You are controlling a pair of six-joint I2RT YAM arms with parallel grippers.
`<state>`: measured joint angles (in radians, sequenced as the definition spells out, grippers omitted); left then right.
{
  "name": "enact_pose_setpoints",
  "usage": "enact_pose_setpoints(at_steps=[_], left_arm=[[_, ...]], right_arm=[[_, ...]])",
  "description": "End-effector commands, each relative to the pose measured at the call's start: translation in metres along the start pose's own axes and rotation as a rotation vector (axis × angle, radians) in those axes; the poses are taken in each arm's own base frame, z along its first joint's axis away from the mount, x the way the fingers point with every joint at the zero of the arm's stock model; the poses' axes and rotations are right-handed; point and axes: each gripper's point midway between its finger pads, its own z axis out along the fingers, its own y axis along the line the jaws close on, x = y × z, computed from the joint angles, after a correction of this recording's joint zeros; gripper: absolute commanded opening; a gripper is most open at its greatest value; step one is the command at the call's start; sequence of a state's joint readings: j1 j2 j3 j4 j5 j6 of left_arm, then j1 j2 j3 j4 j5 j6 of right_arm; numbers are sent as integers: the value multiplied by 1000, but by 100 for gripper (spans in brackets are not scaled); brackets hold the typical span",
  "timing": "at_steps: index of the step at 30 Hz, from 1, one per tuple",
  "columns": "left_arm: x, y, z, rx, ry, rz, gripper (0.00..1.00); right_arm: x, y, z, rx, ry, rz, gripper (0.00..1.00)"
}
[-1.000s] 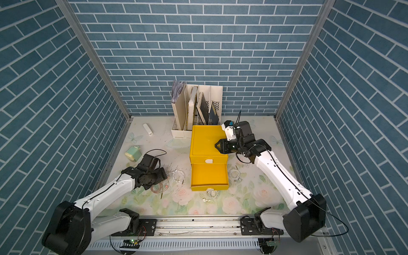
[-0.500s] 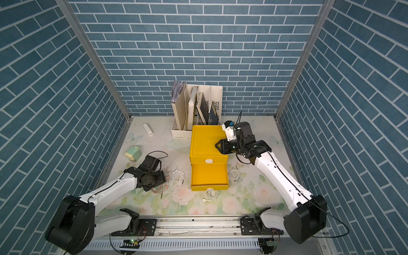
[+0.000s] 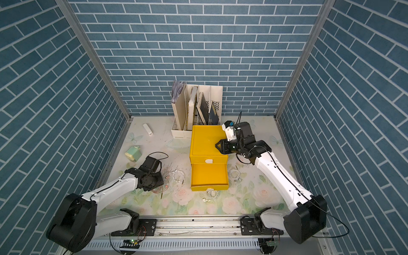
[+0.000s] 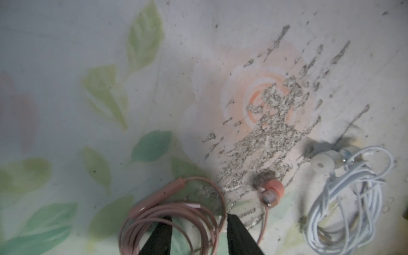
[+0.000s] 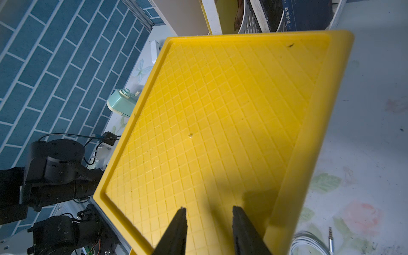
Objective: Place the wired earphones into the drawer by color
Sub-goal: Pick up the wired earphones from the center of the board.
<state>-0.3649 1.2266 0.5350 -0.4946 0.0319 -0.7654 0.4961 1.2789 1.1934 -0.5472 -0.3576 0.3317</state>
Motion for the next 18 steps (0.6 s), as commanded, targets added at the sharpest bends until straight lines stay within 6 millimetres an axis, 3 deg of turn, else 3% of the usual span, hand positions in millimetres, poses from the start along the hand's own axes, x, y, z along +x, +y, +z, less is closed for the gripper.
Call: enact_pose_setpoints(at_steps=[1,10,18], left_arm=[[7,4,4,-1,25,6,41],[11,5,6,8,31,8,28],[9,-2,2,53,18,23,2]], right_arm=[[20,-13,7,43,69,7,38],[14,-10,4,38,45,0,37],[15,-10,5,35,55,2,37]])
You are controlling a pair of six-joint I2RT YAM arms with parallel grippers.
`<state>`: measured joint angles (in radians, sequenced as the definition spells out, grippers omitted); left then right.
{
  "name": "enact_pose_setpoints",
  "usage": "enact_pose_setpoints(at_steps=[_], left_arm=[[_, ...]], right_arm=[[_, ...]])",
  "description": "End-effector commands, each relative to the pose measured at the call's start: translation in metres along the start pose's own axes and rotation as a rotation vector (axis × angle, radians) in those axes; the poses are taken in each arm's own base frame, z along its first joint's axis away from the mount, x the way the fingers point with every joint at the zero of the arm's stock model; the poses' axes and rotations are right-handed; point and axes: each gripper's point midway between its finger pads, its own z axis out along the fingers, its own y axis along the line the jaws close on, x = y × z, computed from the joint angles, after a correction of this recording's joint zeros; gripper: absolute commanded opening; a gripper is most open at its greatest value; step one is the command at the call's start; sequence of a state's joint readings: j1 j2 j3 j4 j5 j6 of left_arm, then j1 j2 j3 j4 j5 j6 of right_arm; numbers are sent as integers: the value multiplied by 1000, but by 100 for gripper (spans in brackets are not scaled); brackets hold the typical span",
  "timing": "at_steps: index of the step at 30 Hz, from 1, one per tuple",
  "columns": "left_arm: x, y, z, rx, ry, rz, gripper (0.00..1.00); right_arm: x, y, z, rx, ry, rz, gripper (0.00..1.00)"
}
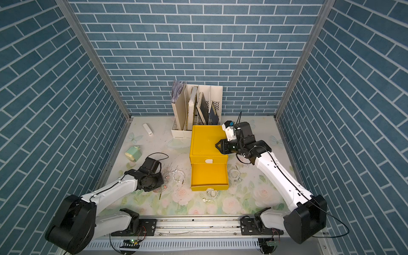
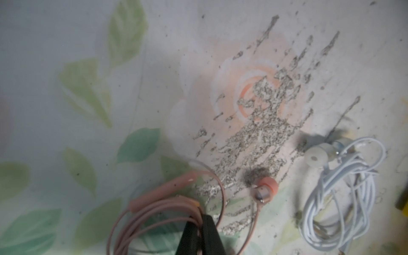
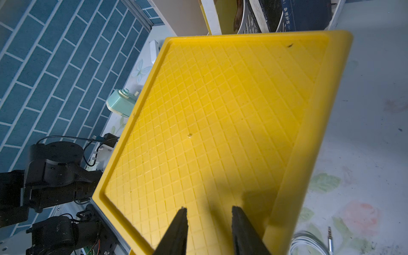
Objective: Place the wired earphones into the drawer by color
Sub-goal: Pick up the wired earphones from the center of the board.
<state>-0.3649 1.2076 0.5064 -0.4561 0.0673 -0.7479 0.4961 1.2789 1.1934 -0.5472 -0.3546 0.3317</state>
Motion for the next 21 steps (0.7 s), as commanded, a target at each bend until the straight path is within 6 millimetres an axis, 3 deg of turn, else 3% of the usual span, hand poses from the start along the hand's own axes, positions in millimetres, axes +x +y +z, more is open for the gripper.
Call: enact_pose_setpoints(at_steps=[1,4,12,21], left_arm=[[4,1,-1,17,11,9,0],[-1,-6,-12,49,-13,16,0],[-40,-44,-93,184,-161,45,0],[-59,-82,-182,384,-269,68,0]], right_arm=[[15,-9,4,32,53,1,37],[14,-8,4,29,50,3,37],[8,-6,-3,33,22,9,37],[3,-1,-17,34,-15,26,37]])
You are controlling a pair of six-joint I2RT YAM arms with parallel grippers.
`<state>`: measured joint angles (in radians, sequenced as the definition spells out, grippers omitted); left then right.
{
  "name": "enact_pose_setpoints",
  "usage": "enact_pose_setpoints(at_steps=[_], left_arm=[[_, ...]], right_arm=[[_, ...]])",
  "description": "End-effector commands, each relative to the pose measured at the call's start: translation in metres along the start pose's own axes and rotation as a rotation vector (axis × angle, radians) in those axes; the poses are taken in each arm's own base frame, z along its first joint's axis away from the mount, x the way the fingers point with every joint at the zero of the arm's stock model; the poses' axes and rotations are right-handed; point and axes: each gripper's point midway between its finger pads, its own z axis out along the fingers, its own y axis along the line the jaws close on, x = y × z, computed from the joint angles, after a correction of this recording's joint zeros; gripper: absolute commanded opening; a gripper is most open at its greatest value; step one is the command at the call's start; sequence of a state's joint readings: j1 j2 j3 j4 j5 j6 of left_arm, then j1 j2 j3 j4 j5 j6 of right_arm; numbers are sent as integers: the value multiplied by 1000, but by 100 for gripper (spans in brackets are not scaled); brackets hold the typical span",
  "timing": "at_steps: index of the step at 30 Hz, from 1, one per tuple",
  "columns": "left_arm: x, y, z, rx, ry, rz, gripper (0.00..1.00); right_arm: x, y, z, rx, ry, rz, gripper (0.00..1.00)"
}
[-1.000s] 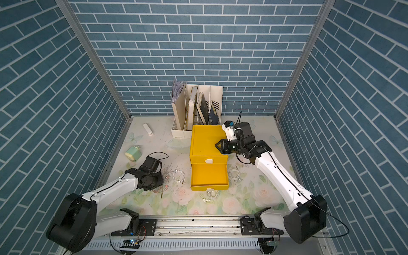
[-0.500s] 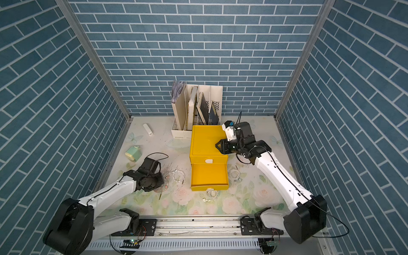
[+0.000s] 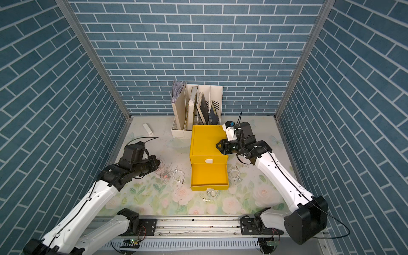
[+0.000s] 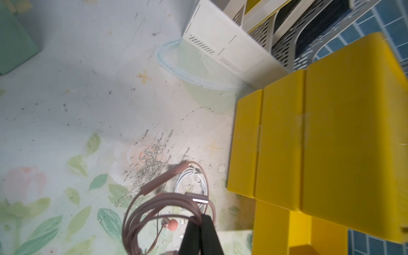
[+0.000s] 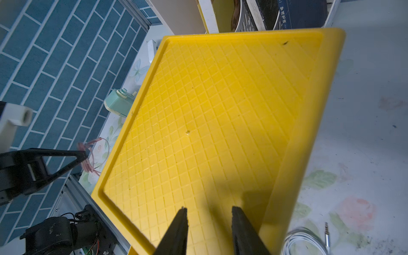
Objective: Place the wired earphones into the drawer by color
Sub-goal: Pick up the wired earphones from the center of the board.
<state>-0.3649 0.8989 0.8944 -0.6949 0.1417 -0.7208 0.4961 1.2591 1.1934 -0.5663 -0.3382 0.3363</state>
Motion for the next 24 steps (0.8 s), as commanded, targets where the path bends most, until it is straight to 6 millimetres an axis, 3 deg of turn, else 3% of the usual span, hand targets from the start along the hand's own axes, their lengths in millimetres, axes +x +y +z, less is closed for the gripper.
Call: enact_pose_setpoints(at_steps=[1,9,17,24], left_arm=[[-4,-15,-23,51,8,15,0],[-27,-67,-64,240,-35,34,0],[-37,-108,-87,390,-38,76,0],[-27,-132,-90,476,-17,97,0]], right_arm=[[1,2,-14,11,-17,26,37],[-9,26,-37,-91,-85,34,38],[-12,81,-59,-418,-181,-34,57],[-20,136,-62,-621,-213,-155,62]])
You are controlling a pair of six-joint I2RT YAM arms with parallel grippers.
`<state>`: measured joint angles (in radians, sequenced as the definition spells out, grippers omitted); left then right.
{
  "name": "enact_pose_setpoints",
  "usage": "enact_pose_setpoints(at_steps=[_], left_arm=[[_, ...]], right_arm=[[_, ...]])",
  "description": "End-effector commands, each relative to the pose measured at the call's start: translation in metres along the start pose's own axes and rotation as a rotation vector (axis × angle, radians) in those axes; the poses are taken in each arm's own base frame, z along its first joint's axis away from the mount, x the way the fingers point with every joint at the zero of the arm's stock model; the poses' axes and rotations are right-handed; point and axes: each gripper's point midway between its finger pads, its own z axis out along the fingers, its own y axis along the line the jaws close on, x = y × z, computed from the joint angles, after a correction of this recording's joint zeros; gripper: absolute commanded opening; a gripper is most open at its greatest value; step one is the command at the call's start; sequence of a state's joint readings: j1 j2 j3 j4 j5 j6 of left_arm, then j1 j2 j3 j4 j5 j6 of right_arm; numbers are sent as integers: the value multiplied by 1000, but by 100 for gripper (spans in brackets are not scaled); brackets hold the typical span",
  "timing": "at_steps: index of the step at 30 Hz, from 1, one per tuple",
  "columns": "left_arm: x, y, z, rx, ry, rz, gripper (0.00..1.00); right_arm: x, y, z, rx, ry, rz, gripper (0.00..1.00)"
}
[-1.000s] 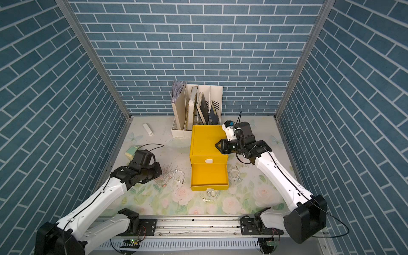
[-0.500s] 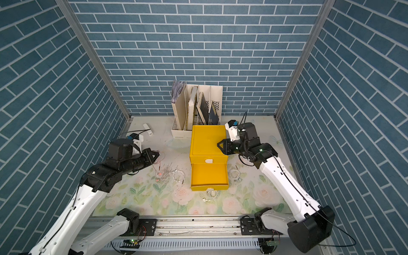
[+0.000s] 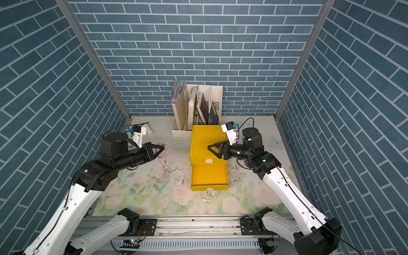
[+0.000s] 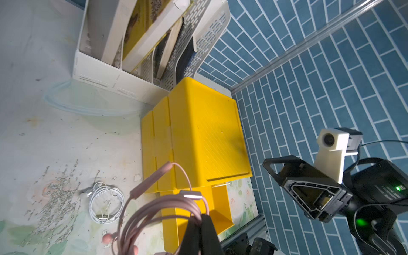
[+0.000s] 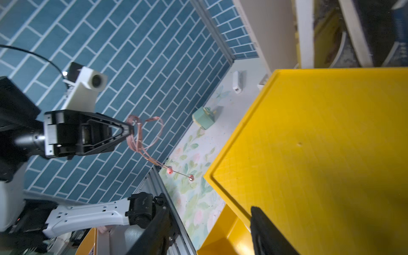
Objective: Place the wired earphones into the drawer by color
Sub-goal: Pick up the wired earphones from the center of the board.
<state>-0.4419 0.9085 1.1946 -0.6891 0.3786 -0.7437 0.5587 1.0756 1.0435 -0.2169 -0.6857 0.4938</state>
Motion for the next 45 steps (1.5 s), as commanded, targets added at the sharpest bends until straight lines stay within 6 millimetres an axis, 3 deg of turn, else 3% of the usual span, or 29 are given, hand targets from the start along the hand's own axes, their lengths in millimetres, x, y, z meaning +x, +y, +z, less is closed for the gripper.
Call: enact_pose_setpoints(at_steps=[1,8,17,30,39,45], left_arm=[[1,-19,2,72,-4,16,0],[10,-35,10,116,9,21,0],[17,-38,20,105,21,30,0],[20,-43,26,105,24,38,0],[19,-42,23,99,17,42,0],[19,-44,23,103,15,43,0]], right_arm=[[-17,43,13,-160,-29,-109,63],[-7,71,57,-267,45,-186,65],[9,93,76,-353,88,-207,65],[22,87,87,-327,122,-188,64],[27,76,71,-242,108,-179,66],[33,68,81,-254,113,-152,70]])
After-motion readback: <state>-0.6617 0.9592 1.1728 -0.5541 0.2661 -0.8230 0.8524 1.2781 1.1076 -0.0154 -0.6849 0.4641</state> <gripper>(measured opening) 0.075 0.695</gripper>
